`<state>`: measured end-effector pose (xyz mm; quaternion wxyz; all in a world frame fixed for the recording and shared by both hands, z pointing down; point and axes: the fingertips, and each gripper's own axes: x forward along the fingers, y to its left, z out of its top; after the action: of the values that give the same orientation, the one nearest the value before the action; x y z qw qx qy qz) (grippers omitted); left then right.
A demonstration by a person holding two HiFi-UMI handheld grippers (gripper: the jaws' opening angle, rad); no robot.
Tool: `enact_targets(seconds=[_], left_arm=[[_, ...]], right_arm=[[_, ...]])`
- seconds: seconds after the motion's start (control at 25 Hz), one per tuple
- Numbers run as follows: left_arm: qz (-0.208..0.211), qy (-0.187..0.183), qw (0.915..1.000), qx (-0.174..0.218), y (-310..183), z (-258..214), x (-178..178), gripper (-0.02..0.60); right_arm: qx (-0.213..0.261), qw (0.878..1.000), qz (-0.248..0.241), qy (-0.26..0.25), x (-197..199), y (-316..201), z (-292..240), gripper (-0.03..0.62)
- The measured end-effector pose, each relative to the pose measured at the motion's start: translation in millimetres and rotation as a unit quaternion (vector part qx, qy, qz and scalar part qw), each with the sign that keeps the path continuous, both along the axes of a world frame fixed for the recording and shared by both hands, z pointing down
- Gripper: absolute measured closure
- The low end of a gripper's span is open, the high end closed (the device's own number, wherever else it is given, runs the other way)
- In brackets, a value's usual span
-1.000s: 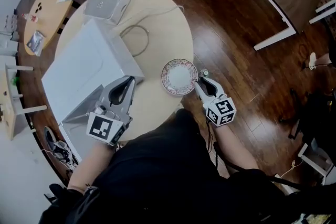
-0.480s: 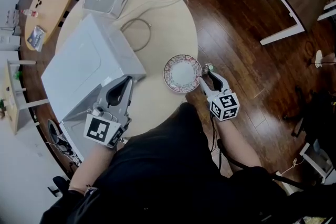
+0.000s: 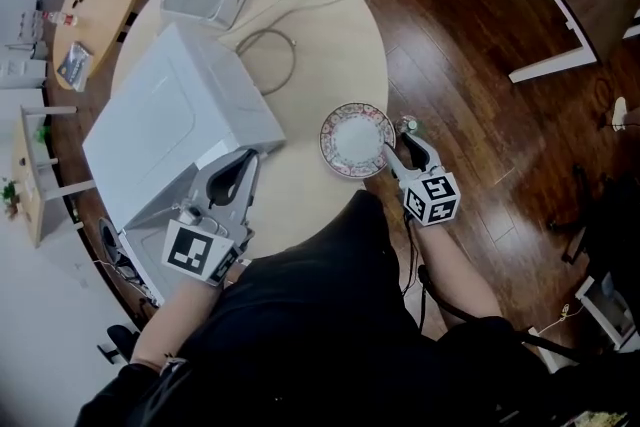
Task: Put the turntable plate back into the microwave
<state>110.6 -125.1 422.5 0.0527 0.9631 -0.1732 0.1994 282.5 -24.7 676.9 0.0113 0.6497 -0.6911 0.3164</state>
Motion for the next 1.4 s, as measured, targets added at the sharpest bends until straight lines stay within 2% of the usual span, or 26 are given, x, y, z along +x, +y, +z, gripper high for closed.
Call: enact_targets(seconds=[0.44, 0.6, 0.88, 1.08, 1.12, 1.24, 1.4], left_arm=[[-0.025, -0.004, 0.9997, -0.003, -5, -1, -7, 0.578], [-0.027, -0.016, 0.9994, 0.016, -9, 5, -25, 0.578], [-0.039, -0.016, 0.999, 0.013, -5, 6, -34, 0.578], [-0.053, -0.013, 0.9984, 0.018, -7, 4, -43, 0.578], [-0.055, -0.011, 0.9982, 0.019, -6, 2, -44, 0.578], [-0.057, -0.004, 0.9981, 0.024, -4, 0, -46, 0.578], [-0.055, 0.005, 0.9981, 0.027, -2, -4, -55, 0.578]], right_arm=[[-0.02, 0.999, -0.007, -0.042, 0, -8, 25, 0.404], [-0.029, 0.997, -0.01, -0.067, -1, -7, 33, 0.399], [-0.043, 0.994, -0.016, -0.097, -8, -11, 43, 0.399], [-0.047, 0.991, 0.0, -0.122, -9, -11, 48, 0.398], [-0.046, 0.992, -0.002, -0.118, -9, -11, 47, 0.403], [-0.049, 0.994, -0.01, -0.095, -12, -12, 44, 0.473], [-0.06, 0.992, 0.013, -0.107, -9, -7, 46, 0.481]])
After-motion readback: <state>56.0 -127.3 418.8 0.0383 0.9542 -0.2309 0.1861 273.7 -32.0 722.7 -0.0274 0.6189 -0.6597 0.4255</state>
